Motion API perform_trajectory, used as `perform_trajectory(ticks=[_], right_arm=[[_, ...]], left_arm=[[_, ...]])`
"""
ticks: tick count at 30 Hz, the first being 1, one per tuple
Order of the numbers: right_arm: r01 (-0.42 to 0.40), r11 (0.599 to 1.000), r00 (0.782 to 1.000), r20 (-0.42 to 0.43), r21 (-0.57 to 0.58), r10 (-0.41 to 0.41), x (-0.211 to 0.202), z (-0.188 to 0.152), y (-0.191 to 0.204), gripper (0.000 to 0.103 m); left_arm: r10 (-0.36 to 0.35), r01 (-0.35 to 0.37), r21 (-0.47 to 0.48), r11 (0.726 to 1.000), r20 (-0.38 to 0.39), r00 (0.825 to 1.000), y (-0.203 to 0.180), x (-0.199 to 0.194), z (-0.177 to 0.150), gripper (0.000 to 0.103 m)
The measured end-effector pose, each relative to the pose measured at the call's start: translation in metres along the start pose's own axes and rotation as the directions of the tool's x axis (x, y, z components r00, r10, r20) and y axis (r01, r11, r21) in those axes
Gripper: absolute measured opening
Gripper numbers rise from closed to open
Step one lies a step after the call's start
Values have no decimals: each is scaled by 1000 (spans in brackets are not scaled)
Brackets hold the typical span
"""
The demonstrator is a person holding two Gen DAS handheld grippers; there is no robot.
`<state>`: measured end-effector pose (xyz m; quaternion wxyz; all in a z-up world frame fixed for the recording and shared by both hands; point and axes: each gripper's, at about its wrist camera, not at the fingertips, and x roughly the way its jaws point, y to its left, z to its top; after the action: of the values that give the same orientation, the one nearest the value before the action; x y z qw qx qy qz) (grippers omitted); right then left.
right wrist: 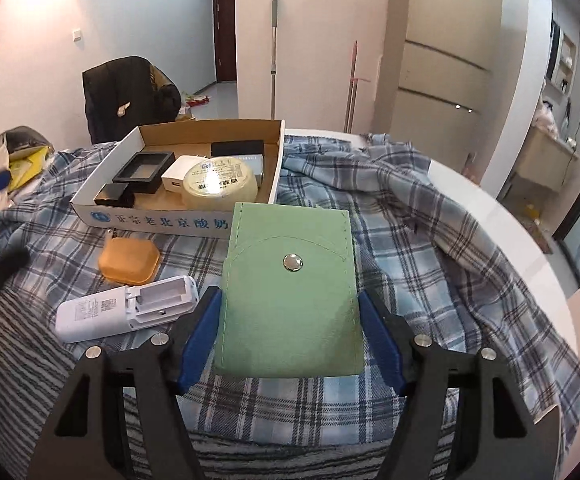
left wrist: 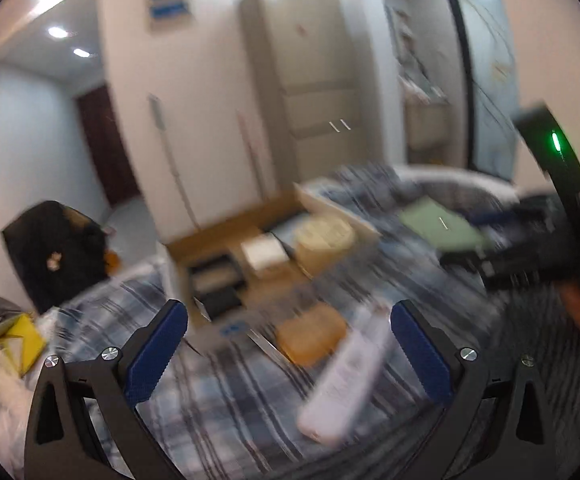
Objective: Organize rigid objects
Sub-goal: 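Grasp the white remote-shaped device with the left gripper, then lift and carry the white device and green pouch toward the cardboard box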
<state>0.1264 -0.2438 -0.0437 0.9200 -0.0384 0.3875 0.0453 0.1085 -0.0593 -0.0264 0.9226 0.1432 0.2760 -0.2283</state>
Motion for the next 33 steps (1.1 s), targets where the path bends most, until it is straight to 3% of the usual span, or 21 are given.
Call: perform_trajectory(ticks=[2,5,7,10,12,13,15,19,23,30,33], right_arm=[[-19,1000,1000,3,7,19,-2,-1,-1,68],[-46,999,999,10,10,46,-8,-3,-1,68],[-56,998,998,17,6,56,-11,-3,0,68],[-34,999,999,27,-1,34,-13,-3,0,68],[-15,1000,1000,26,-21,16,-13,-4,2,68],[-18,1000,1000,24,-22,18,-14,-4,2,68],[-46,999,999,15,-10,46,-15,-4,1,68],[-69,997,997,-30,25,70,-9,-4,-5,68],[-36,999,999,-25,11,37,-8,-5,-3,68],[-28,1000,1000,-14,-8,28,-11,-6,-1,68],[-11,999,1000,-2,-31,11,-13,-7,2,68]], left_arm=[[-81,80,-19,997,-86,993,-1,6,-2,93],[-110,109,-14,994,-185,977,-3,17,-1,89],[-147,148,-13,989,-235,961,-3,28,-1,81],[-250,239,-76,968,-359,899,-4,58,-9,67],[-266,252,-90,964,-403,875,-5,70,-13,55],[-256,241,-89,966,-417,872,-4,75,-15,53],[-257,236,-101,967,-391,884,-2,73,-16,52],[-261,246,-89,965,-412,873,-5,79,-15,52],[-278,272,-78,959,-439,854,-6,87,-9,52],[-257,271,-33,962,-443,859,-14,90,-9,52],[-272,267,-74,961,-440,856,-8,94,-11,52]])
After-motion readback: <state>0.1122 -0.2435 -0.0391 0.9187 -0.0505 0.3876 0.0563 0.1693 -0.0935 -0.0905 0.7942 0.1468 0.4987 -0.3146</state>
